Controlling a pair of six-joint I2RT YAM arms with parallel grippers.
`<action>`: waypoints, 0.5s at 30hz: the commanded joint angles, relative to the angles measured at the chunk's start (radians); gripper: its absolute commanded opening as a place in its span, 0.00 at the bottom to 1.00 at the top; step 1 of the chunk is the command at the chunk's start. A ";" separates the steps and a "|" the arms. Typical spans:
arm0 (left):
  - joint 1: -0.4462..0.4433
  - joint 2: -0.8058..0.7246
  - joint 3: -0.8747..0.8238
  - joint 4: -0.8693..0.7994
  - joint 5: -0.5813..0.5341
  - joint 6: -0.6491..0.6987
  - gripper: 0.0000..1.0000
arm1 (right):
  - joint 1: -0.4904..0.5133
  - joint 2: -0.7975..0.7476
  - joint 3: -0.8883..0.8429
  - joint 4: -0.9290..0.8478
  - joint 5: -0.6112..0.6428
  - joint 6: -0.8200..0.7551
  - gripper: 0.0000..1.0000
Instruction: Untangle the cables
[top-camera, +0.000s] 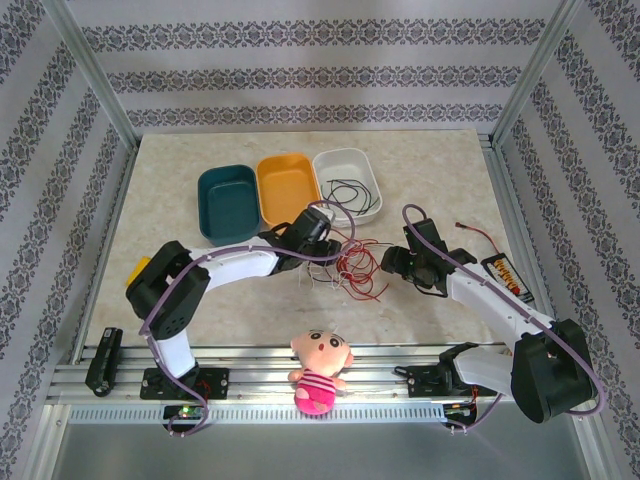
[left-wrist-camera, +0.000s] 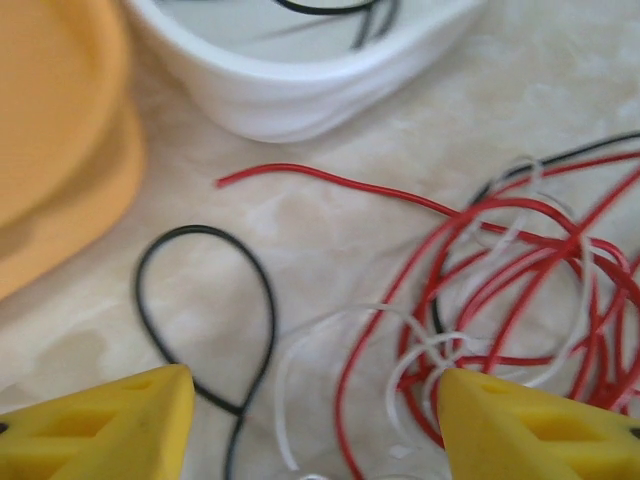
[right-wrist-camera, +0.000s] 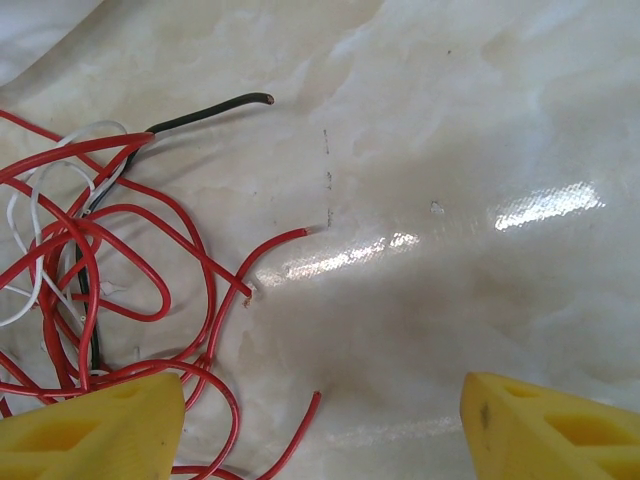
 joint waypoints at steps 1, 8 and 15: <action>0.020 -0.024 0.036 -0.141 -0.095 -0.040 0.60 | 0.001 0.004 0.022 0.013 -0.009 0.010 0.74; 0.033 0.007 0.056 -0.256 -0.158 -0.092 0.46 | 0.004 -0.008 0.027 0.013 -0.006 0.007 0.75; 0.032 0.062 0.065 -0.266 -0.099 -0.086 0.43 | 0.006 -0.011 0.038 0.008 -0.006 0.002 0.76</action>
